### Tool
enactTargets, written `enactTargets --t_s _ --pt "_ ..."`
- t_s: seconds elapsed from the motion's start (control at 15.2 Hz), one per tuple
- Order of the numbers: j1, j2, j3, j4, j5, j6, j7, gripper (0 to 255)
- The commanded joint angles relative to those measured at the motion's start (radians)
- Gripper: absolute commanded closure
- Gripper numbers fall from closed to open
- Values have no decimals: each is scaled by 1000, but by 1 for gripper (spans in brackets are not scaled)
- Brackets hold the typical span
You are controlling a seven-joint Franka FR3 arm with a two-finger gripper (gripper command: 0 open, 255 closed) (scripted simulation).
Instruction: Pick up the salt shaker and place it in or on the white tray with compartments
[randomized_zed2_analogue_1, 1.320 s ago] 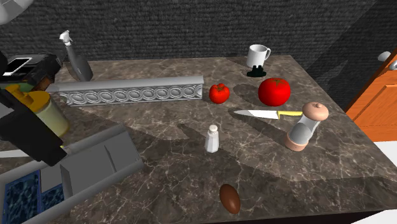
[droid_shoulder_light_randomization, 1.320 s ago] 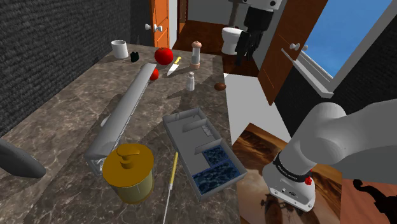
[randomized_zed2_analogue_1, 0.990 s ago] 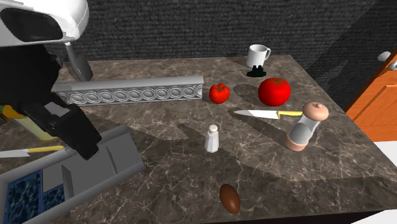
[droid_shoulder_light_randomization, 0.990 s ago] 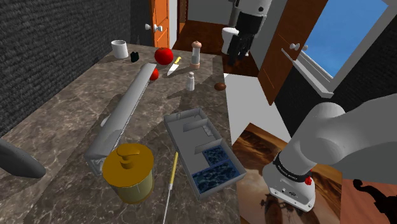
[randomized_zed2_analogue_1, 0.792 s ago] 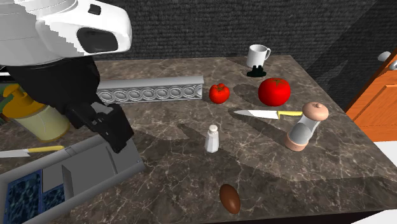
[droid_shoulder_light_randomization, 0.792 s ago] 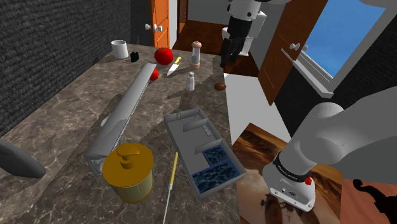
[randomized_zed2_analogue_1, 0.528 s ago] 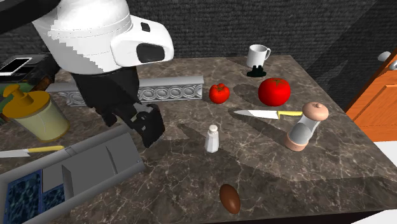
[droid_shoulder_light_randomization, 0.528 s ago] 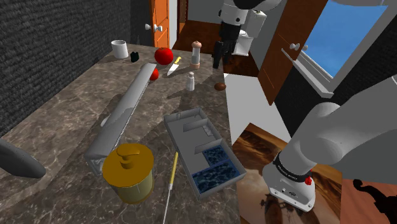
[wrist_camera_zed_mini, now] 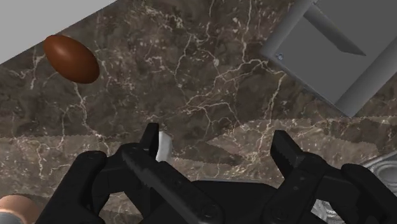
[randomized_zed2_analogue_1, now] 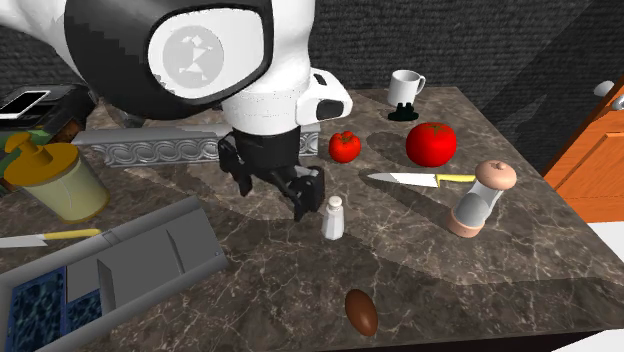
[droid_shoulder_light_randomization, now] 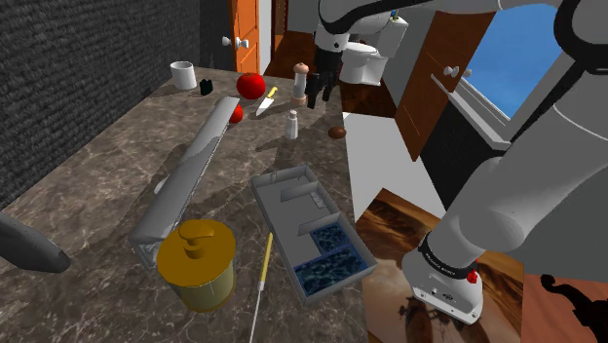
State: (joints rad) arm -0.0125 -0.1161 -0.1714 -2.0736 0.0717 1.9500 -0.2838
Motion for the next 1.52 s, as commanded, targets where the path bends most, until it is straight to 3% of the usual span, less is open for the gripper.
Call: enactTargets --t_s 0.0,0.66,1.19,1.45 --pt "-3 77 -9 60 12 15 -25 0" --pt "-48 477 -19 420 85 40 -129 0" --pt "-48 519 -12 374 97 127 -138 0" --pt "-48 519 -12 374 97 127 -138 0"
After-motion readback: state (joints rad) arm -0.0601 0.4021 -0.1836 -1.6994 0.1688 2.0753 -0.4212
